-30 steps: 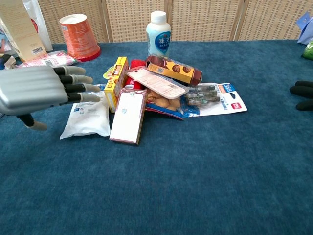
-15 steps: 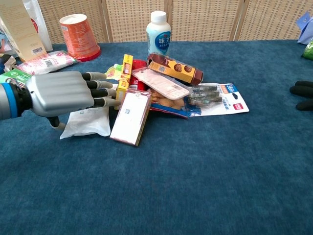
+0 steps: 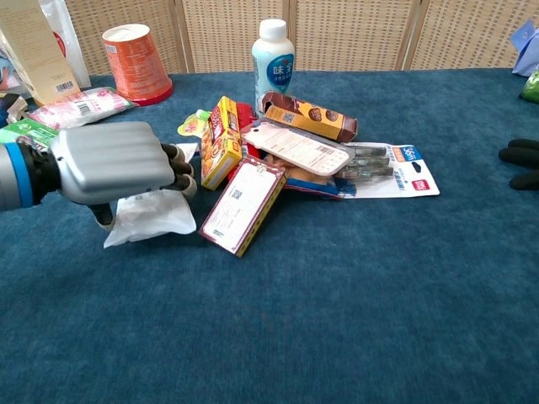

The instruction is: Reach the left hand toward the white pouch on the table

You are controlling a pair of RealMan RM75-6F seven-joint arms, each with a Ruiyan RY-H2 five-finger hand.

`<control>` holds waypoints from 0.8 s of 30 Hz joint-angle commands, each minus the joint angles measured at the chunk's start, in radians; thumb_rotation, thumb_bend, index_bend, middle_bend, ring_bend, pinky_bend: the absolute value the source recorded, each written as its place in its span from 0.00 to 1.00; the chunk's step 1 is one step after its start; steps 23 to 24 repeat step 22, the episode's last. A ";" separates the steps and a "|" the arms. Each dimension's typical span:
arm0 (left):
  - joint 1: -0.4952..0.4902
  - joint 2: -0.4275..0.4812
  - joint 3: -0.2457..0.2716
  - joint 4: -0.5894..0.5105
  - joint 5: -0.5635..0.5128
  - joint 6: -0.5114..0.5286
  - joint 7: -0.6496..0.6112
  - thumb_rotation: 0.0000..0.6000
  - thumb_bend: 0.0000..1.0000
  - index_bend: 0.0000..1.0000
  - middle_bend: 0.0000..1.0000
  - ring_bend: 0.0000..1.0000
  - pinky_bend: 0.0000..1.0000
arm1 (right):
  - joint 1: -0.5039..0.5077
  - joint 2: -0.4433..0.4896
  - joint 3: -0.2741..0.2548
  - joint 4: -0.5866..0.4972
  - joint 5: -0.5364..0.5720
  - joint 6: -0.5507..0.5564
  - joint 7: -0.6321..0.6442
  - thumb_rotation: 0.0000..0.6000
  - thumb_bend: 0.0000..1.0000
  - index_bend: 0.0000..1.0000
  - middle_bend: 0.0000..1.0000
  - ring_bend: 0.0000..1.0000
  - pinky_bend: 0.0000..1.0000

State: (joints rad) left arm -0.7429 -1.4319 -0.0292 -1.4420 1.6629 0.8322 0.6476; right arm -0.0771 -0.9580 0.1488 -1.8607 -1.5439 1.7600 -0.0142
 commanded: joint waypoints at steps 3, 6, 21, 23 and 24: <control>0.022 0.101 -0.001 -0.121 -0.001 0.071 -0.004 1.00 0.00 0.87 1.00 0.97 0.94 | 0.001 -0.002 -0.002 -0.003 -0.002 -0.002 -0.005 1.00 0.00 0.00 0.00 0.00 0.00; 0.032 0.165 -0.013 -0.195 -0.006 0.106 0.000 1.00 0.00 0.87 1.00 0.97 0.94 | 0.002 -0.002 -0.006 -0.008 -0.009 -0.007 -0.009 1.00 0.00 0.00 0.00 0.00 0.00; 0.058 0.440 -0.113 -0.486 -0.023 0.243 0.011 1.00 0.00 0.87 1.00 0.97 0.94 | 0.000 -0.006 -0.018 -0.023 -0.030 -0.007 -0.024 1.00 0.00 0.00 0.00 0.00 0.00; 0.058 0.447 -0.116 -0.493 -0.024 0.244 0.011 1.00 0.00 0.87 1.00 0.97 0.94 | 0.000 -0.006 -0.018 -0.023 -0.030 -0.007 -0.023 1.00 0.00 0.00 0.00 0.00 0.00; 0.058 0.447 -0.116 -0.493 -0.024 0.244 0.011 1.00 0.00 0.87 1.00 0.97 0.94 | 0.000 -0.006 -0.018 -0.023 -0.030 -0.007 -0.023 1.00 0.00 0.00 0.00 0.00 0.00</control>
